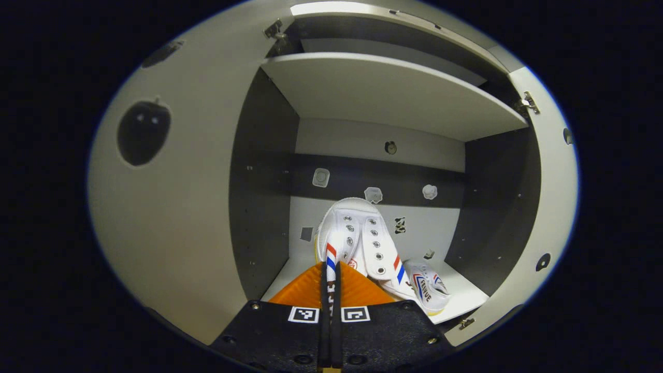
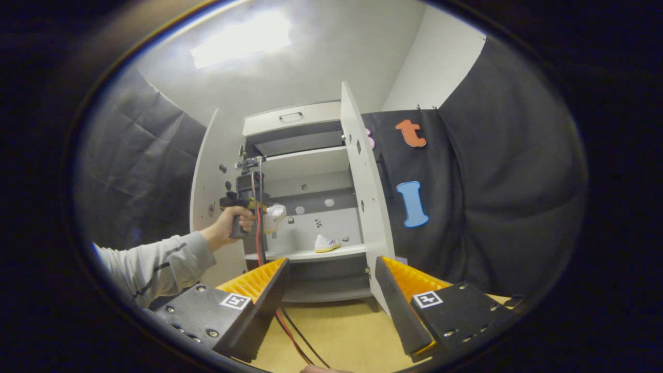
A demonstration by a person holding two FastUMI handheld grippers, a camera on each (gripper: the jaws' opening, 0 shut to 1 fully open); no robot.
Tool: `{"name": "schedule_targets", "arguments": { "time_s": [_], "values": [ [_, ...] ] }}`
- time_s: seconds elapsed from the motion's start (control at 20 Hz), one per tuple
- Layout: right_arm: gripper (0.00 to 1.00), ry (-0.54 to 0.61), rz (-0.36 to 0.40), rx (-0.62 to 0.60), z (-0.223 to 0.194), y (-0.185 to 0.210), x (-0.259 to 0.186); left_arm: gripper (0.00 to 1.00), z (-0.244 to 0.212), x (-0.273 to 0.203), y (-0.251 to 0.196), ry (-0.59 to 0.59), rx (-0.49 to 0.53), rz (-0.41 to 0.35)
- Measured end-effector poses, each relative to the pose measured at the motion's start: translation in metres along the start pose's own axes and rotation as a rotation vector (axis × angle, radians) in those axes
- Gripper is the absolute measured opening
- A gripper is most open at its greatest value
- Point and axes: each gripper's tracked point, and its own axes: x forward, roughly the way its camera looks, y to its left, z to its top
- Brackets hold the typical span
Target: Grab one shoe with the right hand and put it into the shoe cabinet, grab the other shoe with the left hand and put it into the shoe cabinet; then close the right door with the right hand and the left door with the left hand.
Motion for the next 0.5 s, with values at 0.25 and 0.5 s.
{"name": "schedule_targets", "arguments": {
  "time_s": [0.25, 0.5],
  "values": [
    [0.98, 0.008, -0.015, 0.018, -0.005, -0.009, 0.007, 0.01, -0.052, 0.049, 0.001, 0.112, 0.021, 0.008],
    [0.99, 0.045, -0.013, 0.063, -0.023, -0.01, 0.022, 0.02, -0.086, 0.075, 0.002, 0.179, 0.018, 0.018]
  ]
}}
